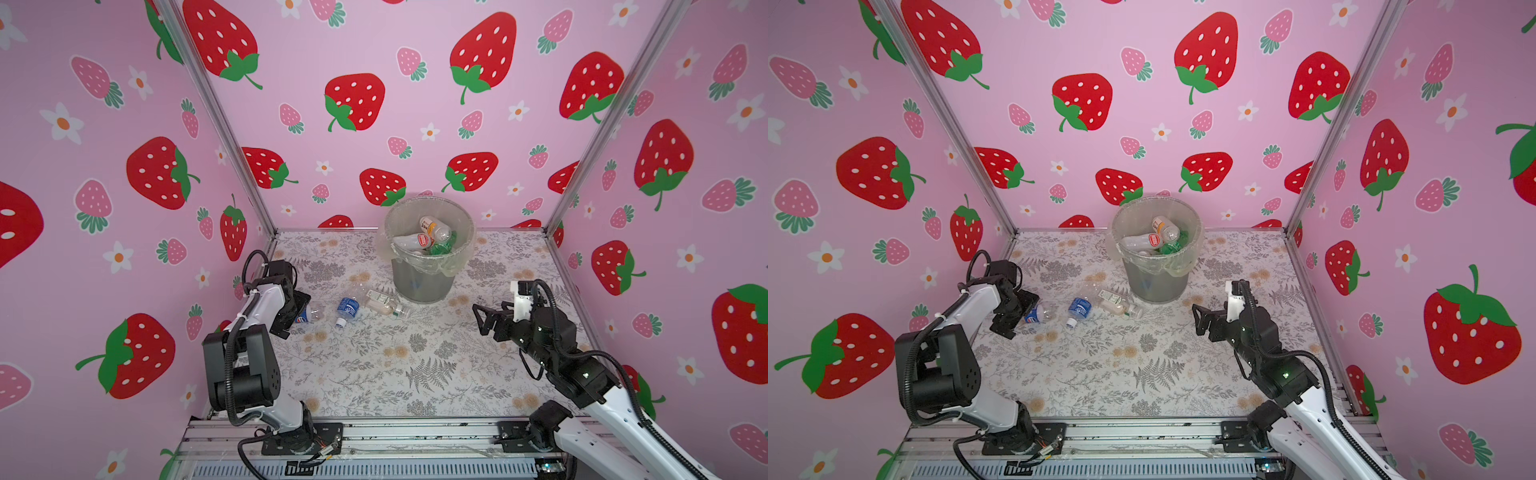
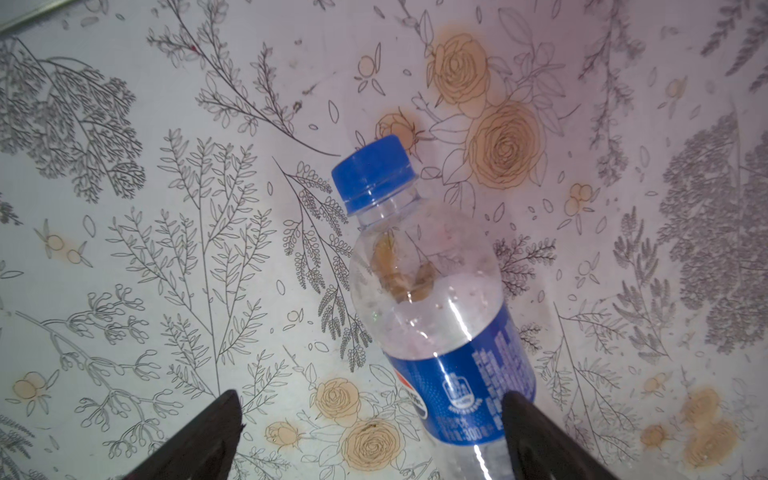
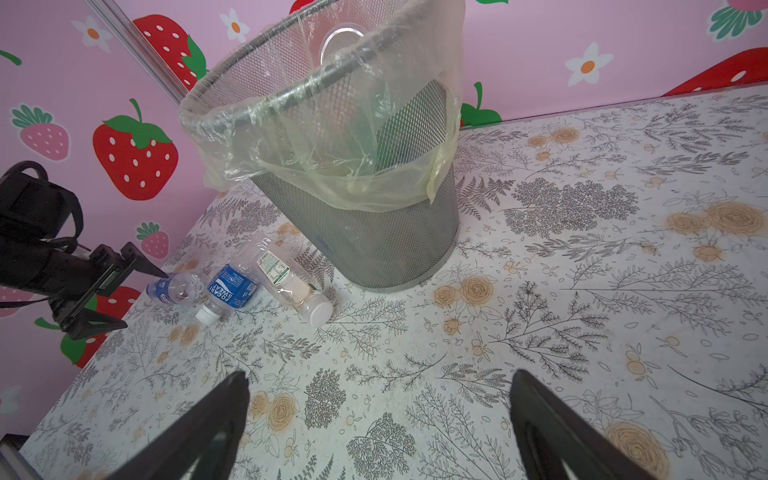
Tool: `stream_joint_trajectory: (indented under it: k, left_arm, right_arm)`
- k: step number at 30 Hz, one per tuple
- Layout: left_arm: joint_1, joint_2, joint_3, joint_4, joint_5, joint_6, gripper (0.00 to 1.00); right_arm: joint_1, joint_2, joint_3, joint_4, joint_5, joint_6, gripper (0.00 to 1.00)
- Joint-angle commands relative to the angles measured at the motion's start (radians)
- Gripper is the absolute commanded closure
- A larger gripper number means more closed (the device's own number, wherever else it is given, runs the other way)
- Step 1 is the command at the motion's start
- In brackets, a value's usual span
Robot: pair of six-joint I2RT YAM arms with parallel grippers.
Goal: Throw the plastic bottles in the bin
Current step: 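Withdraw the right gripper while the left gripper reaches toward the blue-capped bottle, then lower the left gripper onto the blue-capped bottle and close on it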
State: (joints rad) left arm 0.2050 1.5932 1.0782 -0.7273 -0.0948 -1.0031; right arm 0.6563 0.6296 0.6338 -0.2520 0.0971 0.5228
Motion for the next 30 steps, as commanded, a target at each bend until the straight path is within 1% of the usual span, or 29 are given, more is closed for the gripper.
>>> stream_joint_trajectory:
  k: [1,12,16,18,21,24,30]
  left_arm:
    - [0.01,0.015,0.048,0.002,-0.001,-0.048,0.01]
    - [0.024,0.068,0.085,0.022,-0.004,-0.063,0.01]
    - [0.027,0.084,0.062,0.05,0.002,-0.08,0.0]
    - [0.03,0.091,0.049,0.075,0.018,-0.084,0.04]
    - [0.03,0.104,0.045,0.088,0.025,-0.09,0.06]
    - [0.031,0.118,0.048,0.088,0.018,-0.093,0.09]
    - [0.03,0.14,0.034,0.103,0.007,-0.096,0.1]
  right_arm:
    - [-0.004,-0.007,-0.002,-0.013,0.006,0.017,0.01]
    - [-0.004,-0.013,-0.002,-0.019,0.001,0.031,0.01]
    - [-0.004,-0.01,-0.001,-0.02,0.001,0.031,0.01]
    - [-0.004,-0.01,0.0,-0.021,0.001,0.031,0.01]
    - [-0.004,-0.01,-0.002,-0.027,0.003,0.028,0.01]
    - [-0.004,-0.01,0.0,-0.027,0.002,0.025,0.01]
    - [-0.004,-0.003,-0.002,-0.028,0.013,0.021,0.01]
